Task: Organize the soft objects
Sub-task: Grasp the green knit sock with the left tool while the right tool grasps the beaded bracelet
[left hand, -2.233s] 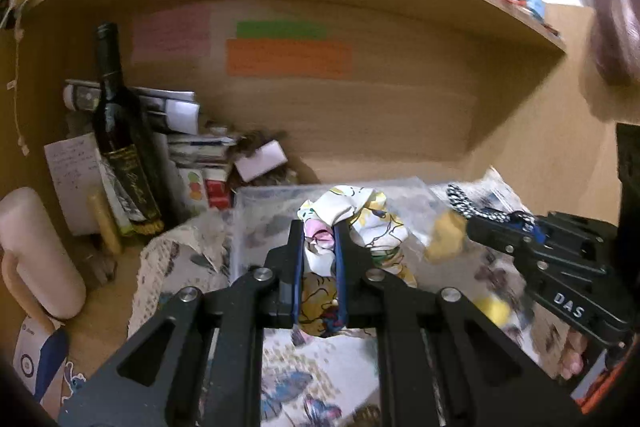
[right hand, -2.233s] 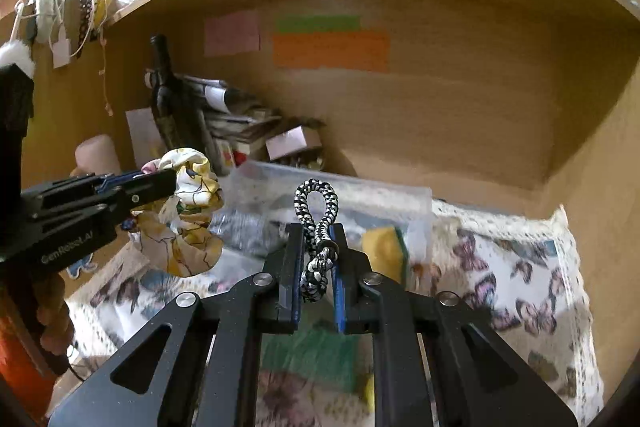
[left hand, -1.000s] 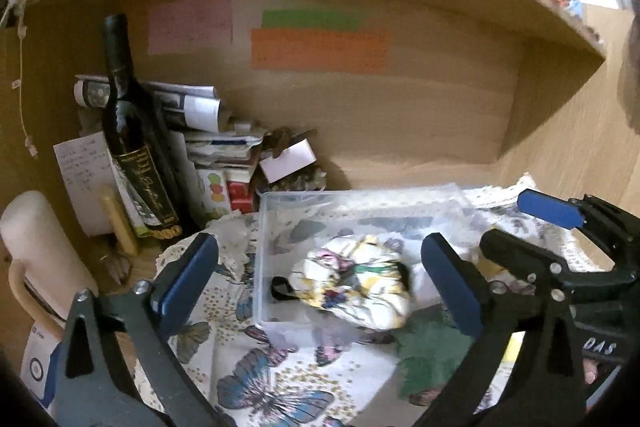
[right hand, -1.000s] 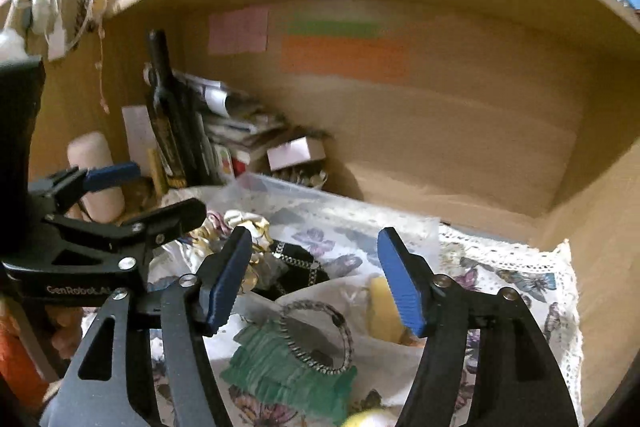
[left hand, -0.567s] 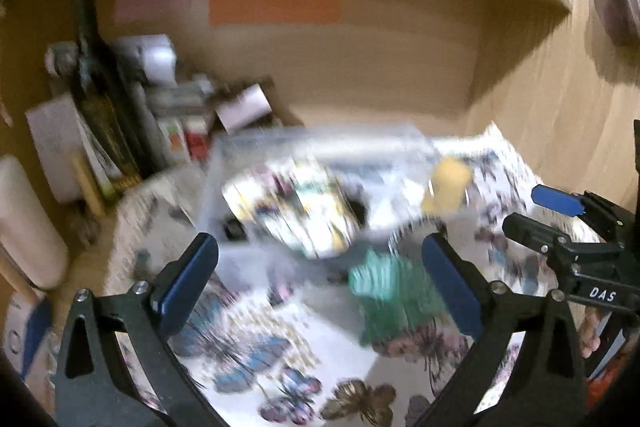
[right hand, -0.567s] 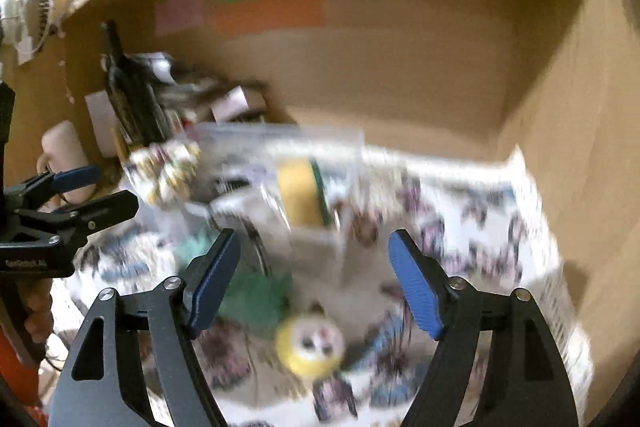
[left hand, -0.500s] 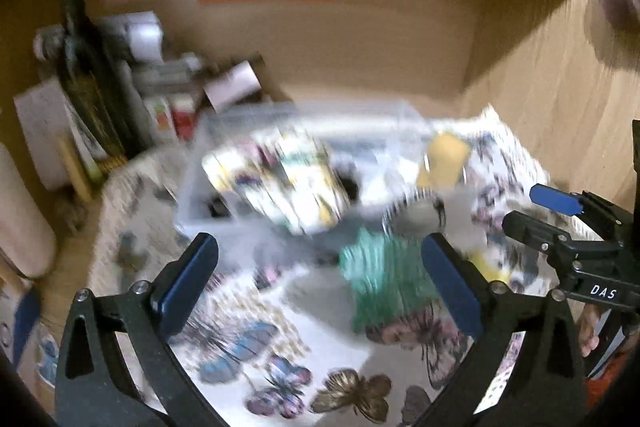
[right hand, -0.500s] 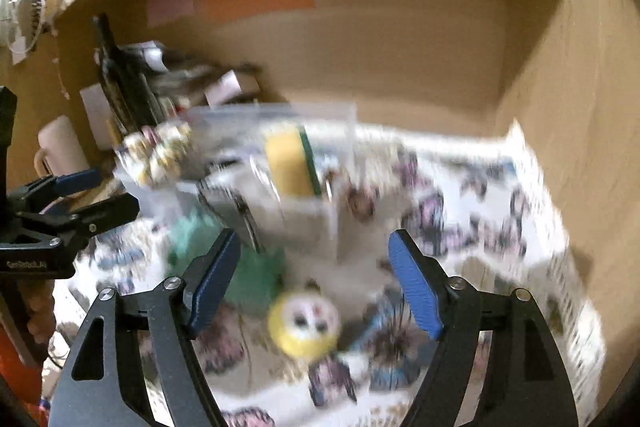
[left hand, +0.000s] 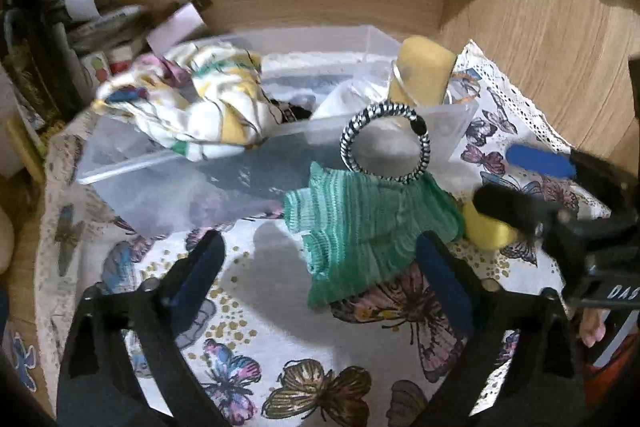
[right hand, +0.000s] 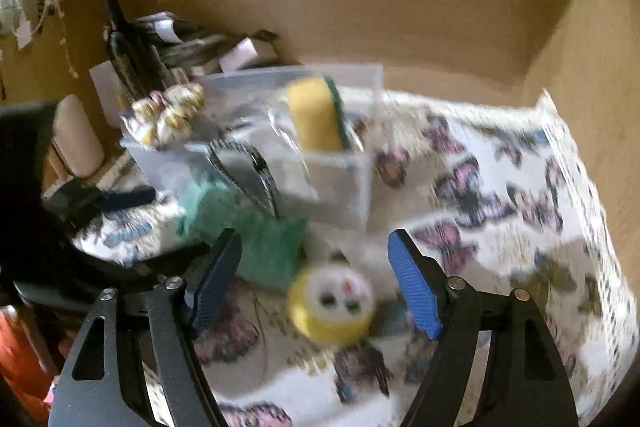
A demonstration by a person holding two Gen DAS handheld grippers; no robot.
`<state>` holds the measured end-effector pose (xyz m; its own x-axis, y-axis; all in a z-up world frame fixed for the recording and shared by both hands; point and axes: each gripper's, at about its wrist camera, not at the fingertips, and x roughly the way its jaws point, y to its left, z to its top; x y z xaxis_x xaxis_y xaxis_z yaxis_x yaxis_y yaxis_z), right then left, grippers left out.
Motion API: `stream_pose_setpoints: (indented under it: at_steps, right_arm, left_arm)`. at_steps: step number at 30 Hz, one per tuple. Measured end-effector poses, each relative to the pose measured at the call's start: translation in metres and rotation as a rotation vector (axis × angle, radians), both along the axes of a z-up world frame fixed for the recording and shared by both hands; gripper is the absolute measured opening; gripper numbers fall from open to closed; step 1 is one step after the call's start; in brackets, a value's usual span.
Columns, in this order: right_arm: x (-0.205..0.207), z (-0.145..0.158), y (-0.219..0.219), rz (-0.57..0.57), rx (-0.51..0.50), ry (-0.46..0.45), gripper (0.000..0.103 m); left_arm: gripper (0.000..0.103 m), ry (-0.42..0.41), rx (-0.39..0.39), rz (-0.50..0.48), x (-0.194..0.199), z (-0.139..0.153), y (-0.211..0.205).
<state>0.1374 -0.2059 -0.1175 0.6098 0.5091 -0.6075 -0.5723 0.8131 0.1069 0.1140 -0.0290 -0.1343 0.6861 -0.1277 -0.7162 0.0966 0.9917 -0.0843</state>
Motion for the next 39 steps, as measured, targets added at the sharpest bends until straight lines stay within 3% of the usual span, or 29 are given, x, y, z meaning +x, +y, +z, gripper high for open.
stream_pose_setpoints:
  at_steps: [3,5,7,13,15,21,29,39]
  right_arm:
    - [0.008,0.005,0.016,0.039,-0.022,-0.017,0.064]
    - [0.014,0.003,0.027,0.071,-0.039,-0.001,0.056]
    - [0.019,-0.002,0.036,0.094,-0.055,0.023,0.043]
    - [0.029,-0.013,0.052,0.112,-0.074,0.055,0.011]
    - [0.027,-0.013,0.053,0.105,-0.080,0.038,0.009]
    - [0.018,-0.003,0.044,0.076,-0.071,-0.015,0.008]
    - [0.007,0.018,0.024,0.039,-0.037,-0.069,0.007]
    - [-0.002,0.062,0.024,0.035,0.040,-0.186,0.007]
  left_arm:
    - [0.073,0.065,-0.035,-0.043,0.009,-0.009,0.000]
    - [0.069,0.087,-0.049,-0.060,0.013,-0.011,-0.001]
    - [0.065,0.098,-0.066,-0.077,0.015,-0.012,0.000]
    - [0.039,0.112,-0.107,-0.125,0.016,-0.014,-0.001]
    - [0.029,0.103,-0.112,-0.131,0.014,-0.013,-0.001]
    - [0.016,0.050,-0.106,-0.092,0.000,-0.005,0.006]
    - [0.014,-0.059,-0.100,0.013,-0.034,0.019,0.034]
    - [0.014,-0.250,-0.153,0.093,-0.057,0.081,0.065]
